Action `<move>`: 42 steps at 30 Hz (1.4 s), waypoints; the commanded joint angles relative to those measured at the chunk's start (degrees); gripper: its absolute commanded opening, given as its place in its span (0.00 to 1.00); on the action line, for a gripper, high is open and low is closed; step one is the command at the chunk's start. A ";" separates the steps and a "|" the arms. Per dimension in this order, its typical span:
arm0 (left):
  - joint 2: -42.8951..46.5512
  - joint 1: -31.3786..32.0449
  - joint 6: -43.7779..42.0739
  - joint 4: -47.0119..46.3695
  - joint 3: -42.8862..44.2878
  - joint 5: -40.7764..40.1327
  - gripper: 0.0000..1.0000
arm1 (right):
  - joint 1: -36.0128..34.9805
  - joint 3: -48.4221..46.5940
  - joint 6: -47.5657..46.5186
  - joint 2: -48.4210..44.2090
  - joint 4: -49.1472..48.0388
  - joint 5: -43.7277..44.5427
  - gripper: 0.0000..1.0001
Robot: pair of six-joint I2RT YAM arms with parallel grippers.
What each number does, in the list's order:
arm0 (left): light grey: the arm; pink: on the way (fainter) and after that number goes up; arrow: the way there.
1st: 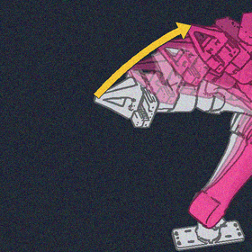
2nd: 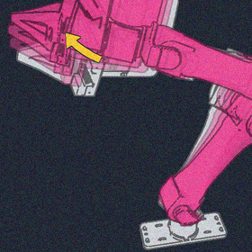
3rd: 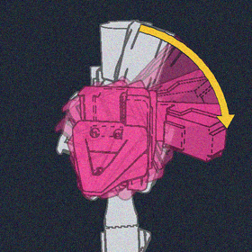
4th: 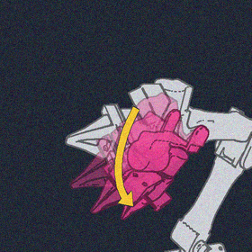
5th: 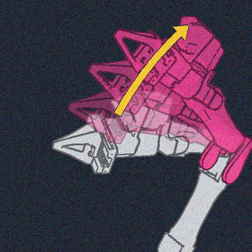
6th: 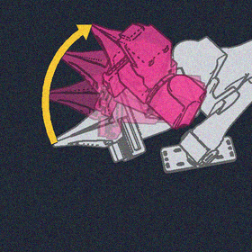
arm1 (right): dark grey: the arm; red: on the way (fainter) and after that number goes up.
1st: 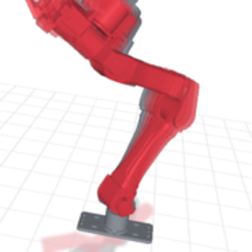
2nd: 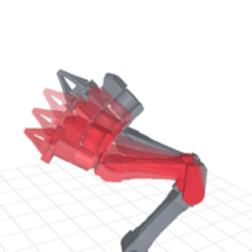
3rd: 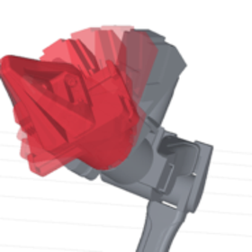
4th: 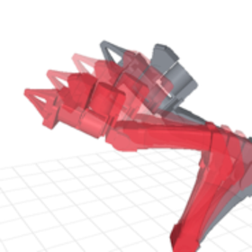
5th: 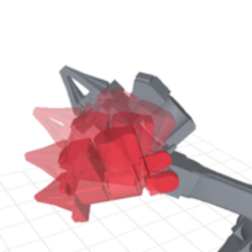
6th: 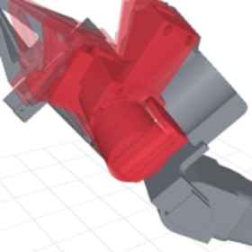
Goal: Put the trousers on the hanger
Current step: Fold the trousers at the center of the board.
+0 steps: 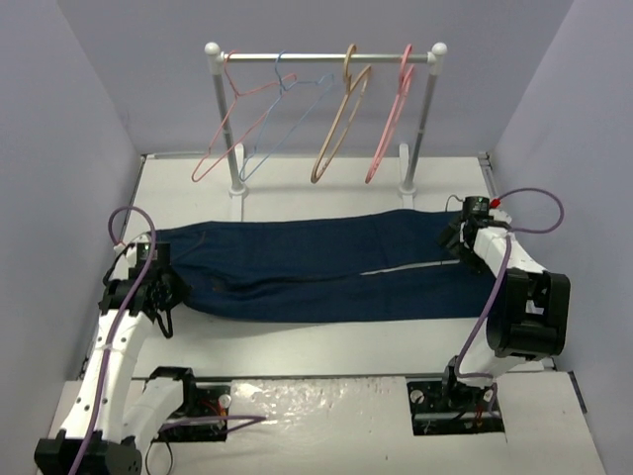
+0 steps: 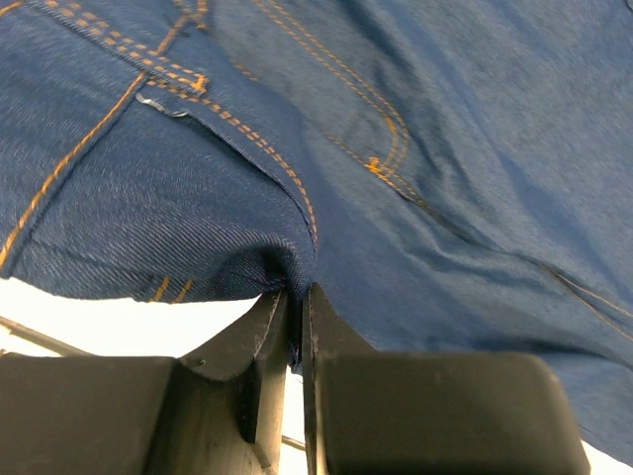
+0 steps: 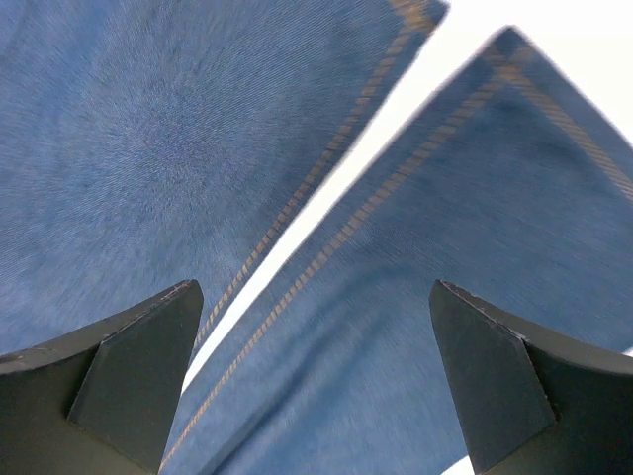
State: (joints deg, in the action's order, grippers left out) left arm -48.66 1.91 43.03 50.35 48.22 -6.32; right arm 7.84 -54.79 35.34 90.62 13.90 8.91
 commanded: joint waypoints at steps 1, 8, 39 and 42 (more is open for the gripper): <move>-2.46 0.04 -0.83 -5.47 1.00 4.54 0.00 | 0.49 1.96 4.75 -10.56 8.44 8.68 0.97; -4.10 0.22 1.50 -9.38 -1.39 6.75 0.00 | 4.15 11.30 13.21 -15.44 12.11 4.47 0.95; -1.03 0.77 0.18 -7.47 -0.87 3.06 0.00 | 16.86 20.70 8.19 -9.28 3.84 -1.02 0.33; -0.64 0.23 -0.42 -5.94 1.90 1.76 0.00 | 16.84 18.99 5.96 -10.09 4.15 -1.96 0.03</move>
State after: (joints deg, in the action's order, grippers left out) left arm -50.50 2.66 43.86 43.65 44.07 -2.04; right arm 24.32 -36.52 43.05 78.68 18.15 8.41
